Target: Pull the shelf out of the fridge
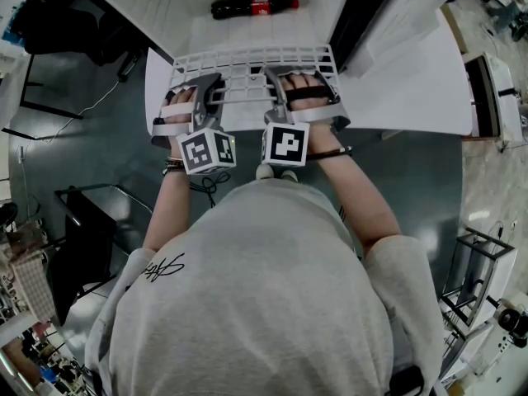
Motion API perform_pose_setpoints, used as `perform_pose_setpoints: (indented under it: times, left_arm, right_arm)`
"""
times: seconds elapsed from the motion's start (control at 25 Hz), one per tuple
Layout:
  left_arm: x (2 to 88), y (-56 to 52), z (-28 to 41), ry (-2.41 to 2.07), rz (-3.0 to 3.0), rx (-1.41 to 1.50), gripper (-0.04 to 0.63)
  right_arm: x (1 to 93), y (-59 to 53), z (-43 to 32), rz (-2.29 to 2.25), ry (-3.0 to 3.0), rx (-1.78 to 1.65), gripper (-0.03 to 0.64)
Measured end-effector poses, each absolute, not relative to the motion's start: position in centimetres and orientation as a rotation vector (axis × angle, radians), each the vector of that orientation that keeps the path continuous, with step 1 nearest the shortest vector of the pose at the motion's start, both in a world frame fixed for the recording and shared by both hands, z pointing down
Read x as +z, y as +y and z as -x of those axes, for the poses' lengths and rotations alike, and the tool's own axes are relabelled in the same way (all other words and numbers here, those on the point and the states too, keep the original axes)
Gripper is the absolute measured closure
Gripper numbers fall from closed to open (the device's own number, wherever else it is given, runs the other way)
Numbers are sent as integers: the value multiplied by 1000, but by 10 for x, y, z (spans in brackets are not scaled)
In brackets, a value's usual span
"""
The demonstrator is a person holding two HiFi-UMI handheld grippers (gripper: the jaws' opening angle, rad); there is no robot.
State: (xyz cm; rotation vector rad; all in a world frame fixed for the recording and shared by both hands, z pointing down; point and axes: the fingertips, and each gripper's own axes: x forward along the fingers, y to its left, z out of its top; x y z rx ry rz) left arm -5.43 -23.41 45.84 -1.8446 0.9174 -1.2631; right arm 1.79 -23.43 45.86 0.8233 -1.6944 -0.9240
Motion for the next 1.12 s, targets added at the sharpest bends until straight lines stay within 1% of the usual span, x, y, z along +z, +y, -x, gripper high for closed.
perform_pose_setpoints:
  times: [1.12]
  left_arm:
    - [462,-242,55,906,1846,-1251,543]
  right_arm:
    - [460,-241,-17,-839,-1687,-920,569]
